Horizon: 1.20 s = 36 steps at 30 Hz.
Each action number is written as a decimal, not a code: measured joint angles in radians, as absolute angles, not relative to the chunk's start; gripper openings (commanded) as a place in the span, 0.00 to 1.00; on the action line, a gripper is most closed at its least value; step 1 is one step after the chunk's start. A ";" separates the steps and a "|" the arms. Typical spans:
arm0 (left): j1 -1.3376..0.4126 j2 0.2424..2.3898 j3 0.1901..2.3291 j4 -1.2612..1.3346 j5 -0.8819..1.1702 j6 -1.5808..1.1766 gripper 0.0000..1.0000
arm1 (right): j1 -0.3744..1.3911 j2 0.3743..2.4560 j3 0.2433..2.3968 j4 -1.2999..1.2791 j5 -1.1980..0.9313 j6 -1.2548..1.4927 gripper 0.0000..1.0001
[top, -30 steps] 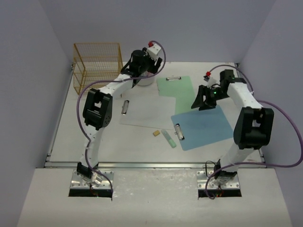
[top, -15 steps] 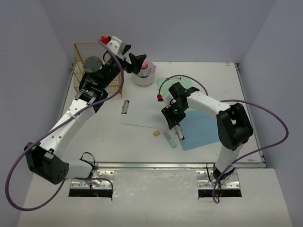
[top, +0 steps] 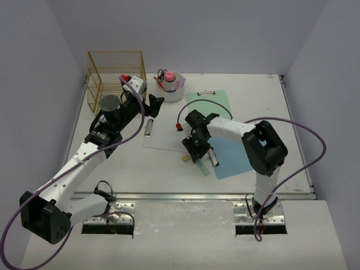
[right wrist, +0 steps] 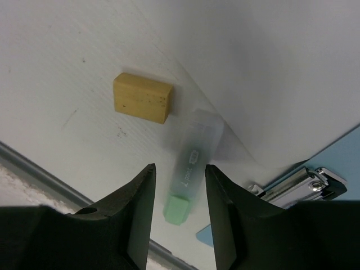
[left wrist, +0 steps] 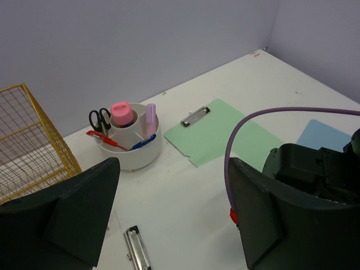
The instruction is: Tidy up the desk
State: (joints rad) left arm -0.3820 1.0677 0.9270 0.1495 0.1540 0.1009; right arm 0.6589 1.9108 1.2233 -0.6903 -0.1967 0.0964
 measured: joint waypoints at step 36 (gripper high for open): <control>-0.909 1.298 0.855 -0.336 0.613 1.400 0.51 | 0.390 1.845 1.217 -0.730 -0.825 0.530 0.00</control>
